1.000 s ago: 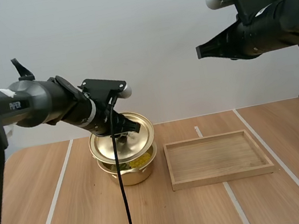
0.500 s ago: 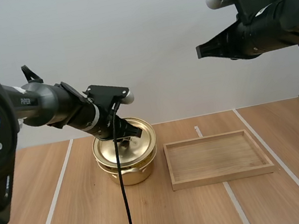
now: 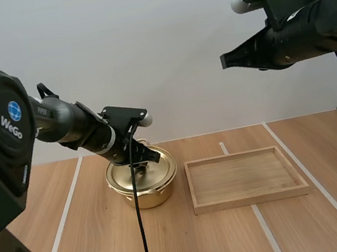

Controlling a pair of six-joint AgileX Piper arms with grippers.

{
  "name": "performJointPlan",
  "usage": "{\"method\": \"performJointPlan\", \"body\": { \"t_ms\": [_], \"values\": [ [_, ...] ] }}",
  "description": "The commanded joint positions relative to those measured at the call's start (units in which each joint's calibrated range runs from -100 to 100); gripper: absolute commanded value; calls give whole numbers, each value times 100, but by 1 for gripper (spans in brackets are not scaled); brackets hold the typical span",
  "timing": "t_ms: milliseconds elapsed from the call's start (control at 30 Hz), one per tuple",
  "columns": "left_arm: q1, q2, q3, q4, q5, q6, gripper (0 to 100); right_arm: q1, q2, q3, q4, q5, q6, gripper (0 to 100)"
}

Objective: Open the pot, put the pineapple inside, and close it

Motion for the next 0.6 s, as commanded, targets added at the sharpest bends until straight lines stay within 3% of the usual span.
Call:
{"method": "performJointPlan", "body": {
  "t_ms": [0, 300, 367, 467, 567],
  "values": [
    [-18, 151, 21, -42, 51, 47, 0, -29, -69, -22, 30, 39, 10, 0],
    [-18, 198, 21, -42, 250, 47, 0, -29, -69, -22, 30, 39, 10, 0],
    [-18, 198, 21, -42, 463, 113, 4, -29, -69, -22, 30, 39, 10, 0],
    [-18, 198, 21, -42, 667, 248, 35, -29, -69, -22, 30, 39, 10, 0],
    [-18, 198, 21, -97, 676, 272, 100, -29, -69, -22, 30, 39, 10, 0]
  ]
}}
